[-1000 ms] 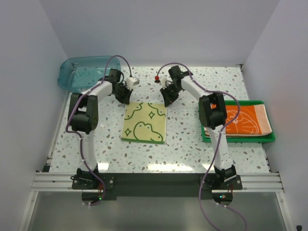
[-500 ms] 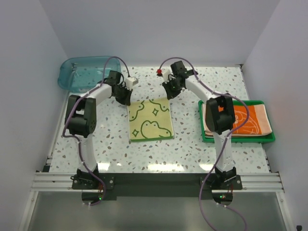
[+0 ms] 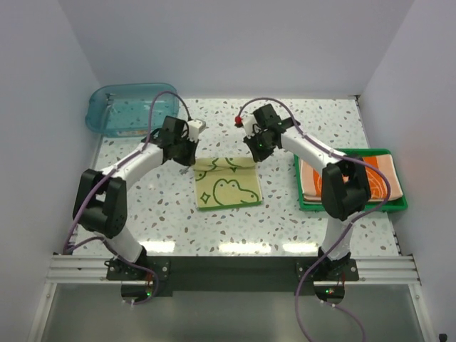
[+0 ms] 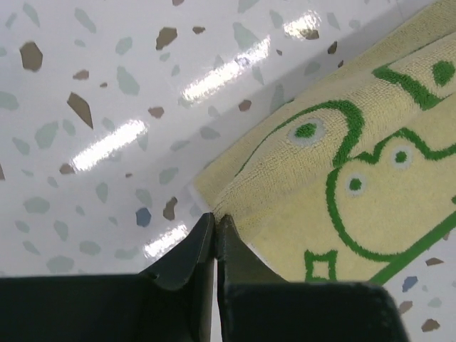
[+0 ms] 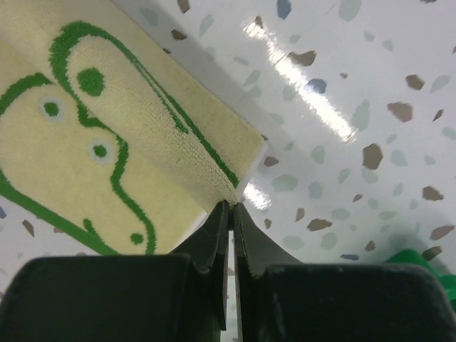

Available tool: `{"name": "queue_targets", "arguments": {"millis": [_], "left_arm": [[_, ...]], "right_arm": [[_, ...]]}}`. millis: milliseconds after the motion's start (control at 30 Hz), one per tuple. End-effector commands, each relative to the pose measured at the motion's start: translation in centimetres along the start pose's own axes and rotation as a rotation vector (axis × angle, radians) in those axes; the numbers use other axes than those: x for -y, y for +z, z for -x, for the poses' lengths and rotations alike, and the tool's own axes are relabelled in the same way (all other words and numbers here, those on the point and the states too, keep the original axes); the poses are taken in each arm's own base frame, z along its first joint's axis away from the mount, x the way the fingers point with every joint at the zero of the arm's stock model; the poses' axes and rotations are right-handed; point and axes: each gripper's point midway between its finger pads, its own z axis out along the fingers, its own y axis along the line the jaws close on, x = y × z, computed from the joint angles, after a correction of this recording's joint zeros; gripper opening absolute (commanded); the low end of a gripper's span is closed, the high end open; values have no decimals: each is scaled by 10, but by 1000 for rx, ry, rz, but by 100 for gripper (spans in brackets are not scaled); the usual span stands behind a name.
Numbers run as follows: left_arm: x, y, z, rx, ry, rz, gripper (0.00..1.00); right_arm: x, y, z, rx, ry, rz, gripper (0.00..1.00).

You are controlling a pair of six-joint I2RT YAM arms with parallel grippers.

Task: Fold and stack the towels
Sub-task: Fold the towel

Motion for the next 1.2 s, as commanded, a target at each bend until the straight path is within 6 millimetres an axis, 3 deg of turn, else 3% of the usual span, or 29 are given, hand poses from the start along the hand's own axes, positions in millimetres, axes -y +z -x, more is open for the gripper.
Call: {"name": "queue_targets", "arguments": {"millis": [0,33,133,267,433,767,1000,1167], "left_arm": [[5,-25,-10,33,-85,30,0],[16,-26,-15,26,-97,-8,0],[35,-32,-35,2,-138,-78,0],[48,-41,-59,-41,-200,-116,0],[68,-47,-80,-82,-258,-189,0],[83,-45,-101,-115,-291,-221,0],[74,-32,-122,-154,-319,-163,0],[69,-26,-124,-163,-326,-130,0]], "right_arm": [[-5,-28,-1,49,63,-60,0],[-9,-26,-14,26,77,-52,0],[-20,-36,-21,44,115,-33,0],[-32,-36,-46,22,192,-8,0],[-44,-33,-54,23,246,35,0],[-49,-21,-74,-18,286,38,0],[-53,-7,-85,-41,321,51,0],[-59,-6,-90,-48,328,68,0]]}}
